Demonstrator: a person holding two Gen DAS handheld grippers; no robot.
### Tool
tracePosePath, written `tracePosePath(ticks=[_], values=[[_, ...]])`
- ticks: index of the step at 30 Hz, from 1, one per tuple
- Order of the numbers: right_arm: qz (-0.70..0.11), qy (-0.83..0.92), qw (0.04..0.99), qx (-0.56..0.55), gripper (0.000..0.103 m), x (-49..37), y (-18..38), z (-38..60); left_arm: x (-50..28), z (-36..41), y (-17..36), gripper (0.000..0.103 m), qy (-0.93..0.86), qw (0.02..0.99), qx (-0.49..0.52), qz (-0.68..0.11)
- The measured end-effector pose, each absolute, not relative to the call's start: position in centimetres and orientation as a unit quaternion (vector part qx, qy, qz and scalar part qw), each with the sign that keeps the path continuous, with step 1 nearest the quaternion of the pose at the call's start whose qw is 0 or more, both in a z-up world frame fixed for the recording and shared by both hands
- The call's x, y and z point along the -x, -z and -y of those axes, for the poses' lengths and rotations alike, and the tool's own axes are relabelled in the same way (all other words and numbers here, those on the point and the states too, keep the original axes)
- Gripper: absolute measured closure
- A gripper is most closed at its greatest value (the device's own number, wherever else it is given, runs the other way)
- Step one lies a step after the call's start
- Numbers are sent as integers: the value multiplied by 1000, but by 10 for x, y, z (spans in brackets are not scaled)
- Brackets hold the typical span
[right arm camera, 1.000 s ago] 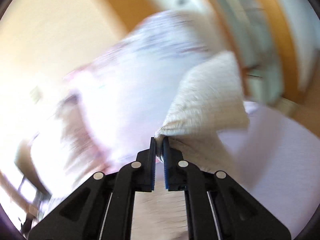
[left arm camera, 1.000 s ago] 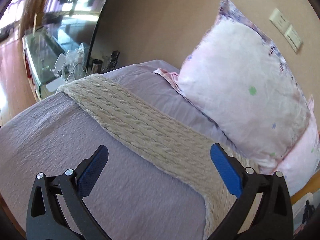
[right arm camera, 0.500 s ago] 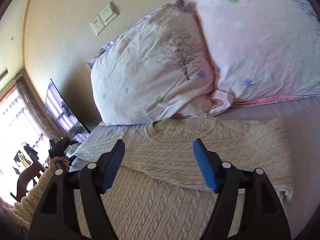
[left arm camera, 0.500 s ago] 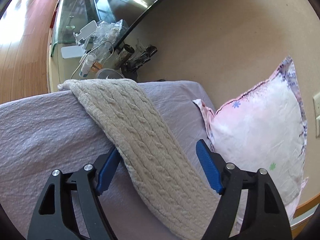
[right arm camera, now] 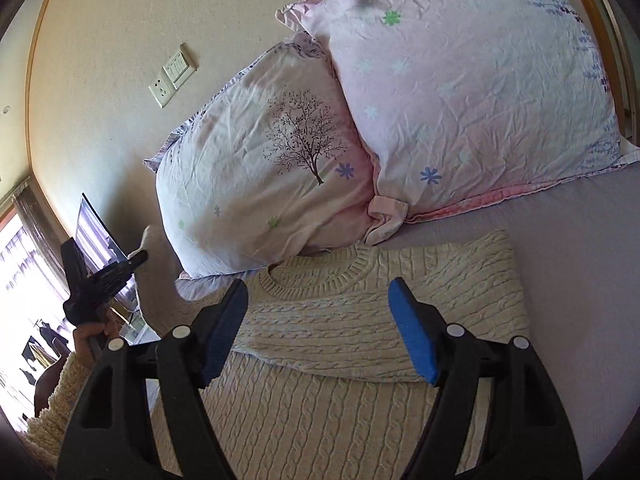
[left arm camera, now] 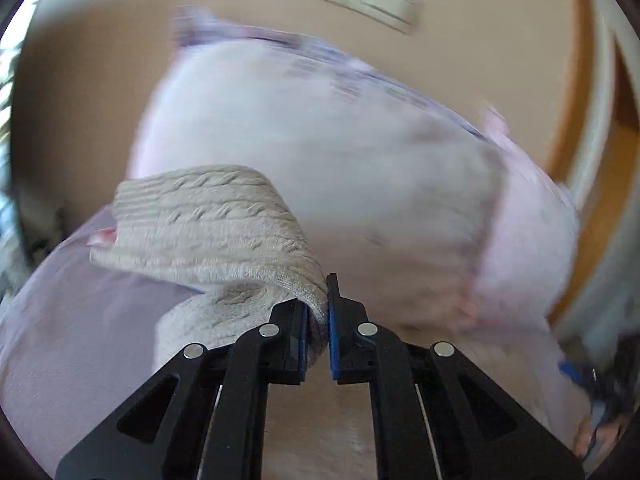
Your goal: Fold small clothes
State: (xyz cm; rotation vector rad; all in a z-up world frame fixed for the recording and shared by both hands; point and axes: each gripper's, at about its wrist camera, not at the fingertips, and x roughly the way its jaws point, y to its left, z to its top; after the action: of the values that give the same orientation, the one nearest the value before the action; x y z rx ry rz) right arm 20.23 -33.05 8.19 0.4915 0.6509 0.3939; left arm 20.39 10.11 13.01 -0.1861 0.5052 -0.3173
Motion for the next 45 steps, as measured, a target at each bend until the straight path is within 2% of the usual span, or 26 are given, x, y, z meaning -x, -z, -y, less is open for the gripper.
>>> tracePosePath(ticks=[2, 4, 7, 9, 10, 11, 13, 17, 18, 19, 20, 24, 25, 27, 28, 29, 32, 33, 34, 35, 37, 45], values=[[-326, -190, 891, -252, 30, -210, -73, 328, -196, -16, -109, 95, 235, 926, 12, -294], [-345, -175, 883, -266, 31, -218, -61, 332, -191, 34, -79, 95, 281, 893, -29, -350], [-379, -144, 870, -281, 48, -225, -44, 348, -181, 26, -62, 93, 278, 883, -15, -379], [-398, -122, 865, -281, 52, -230, -37, 357, -168, -9, -64, 72, 249, 894, 8, -372], [-405, -112, 863, -281, 52, -234, -33, 360, -160, -31, -67, 50, 228, 902, 21, -366], [-413, -102, 860, -282, 55, -239, -29, 362, -149, -46, -68, 35, 207, 909, 29, -361], [-434, -81, 853, -278, 61, -246, -21, 363, -131, -81, -67, 32, 165, 915, 41, -365], [-472, -75, 843, -248, 61, -247, -5, 350, -95, -135, -52, 27, 137, 898, 101, -406], [-483, -76, 837, -245, 65, -246, 1, 346, -88, -143, -47, 27, 140, 891, 116, -416], [-489, -79, 836, -237, 90, -246, 4, 342, -81, -149, -42, 27, 144, 885, 127, -424], [-484, -86, 840, -227, 96, -246, 3, 338, -76, -152, -36, 27, 148, 880, 136, -430], [-401, -25, 883, -242, 96, -259, -25, 364, -69, -152, -21, 27, 167, 866, 159, -444], [-410, -15, 876, -256, 91, -263, -25, 372, -67, -152, -18, 27, 174, 863, 167, -444], [-432, -9, 856, -285, 75, -249, -26, 383, -62, -152, -13, 27, 179, 860, 177, -444], [-429, -16, 858, -283, 51, -237, -29, 384, -57, -152, -13, 27, 180, 864, 177, -435], [-420, -16, 865, -273, 39, -217, -34, 385, -53, -153, -12, 27, 186, 864, 179, -433], [-433, -5, 860, -269, 39, -168, -33, 398, -38, -157, -8, 30, 216, 855, 210, -422], [-447, -13, 848, -284, 39, -153, -26, 405, -34, -158, -6, 32, 231, 849, 224, -420], [-460, -20, 837, -295, 48, -141, -19, 410, -30, -158, -2, 38, 247, 840, 239, -420], [-473, -33, 824, -311, 62, -127, -11, 414, -23, -158, 0, 44, 258, 836, 249, -415], [-491, -66, 801, -336, 71, -98, 2, 414, -8, -156, 2, 51, 278, 833, 253, -407], [-470, -235, 752, -398, 85, 28, 27, 394, 64, -156, 18, 57, 327, 809, 305, -382]])
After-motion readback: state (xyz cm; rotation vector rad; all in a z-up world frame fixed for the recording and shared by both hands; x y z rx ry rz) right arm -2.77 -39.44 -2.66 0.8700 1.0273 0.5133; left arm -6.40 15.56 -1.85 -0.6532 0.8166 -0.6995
